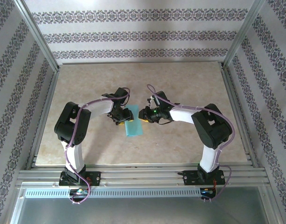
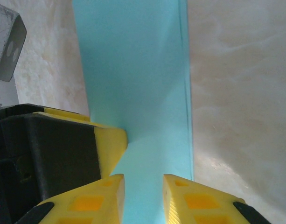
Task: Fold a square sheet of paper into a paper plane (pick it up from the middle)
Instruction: Hold the square sheet of paper at the center of the table.
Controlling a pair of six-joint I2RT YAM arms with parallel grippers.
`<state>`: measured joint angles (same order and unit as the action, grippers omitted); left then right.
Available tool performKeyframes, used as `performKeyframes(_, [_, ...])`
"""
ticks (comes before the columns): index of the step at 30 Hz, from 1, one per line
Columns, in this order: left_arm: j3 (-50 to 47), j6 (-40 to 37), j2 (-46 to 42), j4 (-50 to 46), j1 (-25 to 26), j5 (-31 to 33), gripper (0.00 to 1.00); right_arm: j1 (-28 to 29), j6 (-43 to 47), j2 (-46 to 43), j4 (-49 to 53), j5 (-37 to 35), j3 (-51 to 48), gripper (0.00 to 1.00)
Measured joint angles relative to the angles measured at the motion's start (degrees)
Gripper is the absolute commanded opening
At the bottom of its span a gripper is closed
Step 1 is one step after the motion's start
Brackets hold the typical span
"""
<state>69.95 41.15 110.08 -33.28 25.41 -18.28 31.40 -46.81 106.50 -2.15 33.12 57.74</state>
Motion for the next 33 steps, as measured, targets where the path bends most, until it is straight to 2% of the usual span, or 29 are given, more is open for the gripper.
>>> performKeyframes(8, [0.22,-0.44,0.72,-0.44,0.11,0.13,0.55,0.0,-0.98,1.88,-0.68,0.39,1.57,0.29])
performKeyframes(18, [0.42,-0.63,0.98,-0.85,0.11,0.17,0.54,0.76,-1.03,4.85,-0.63,1.05,3.39,0.19])
performKeyframes(33, [0.85,-1.09,1.46,-1.51,0.15,0.33,0.55,1.11,-0.79,6.01,1.62,1.05,5.64,0.18])
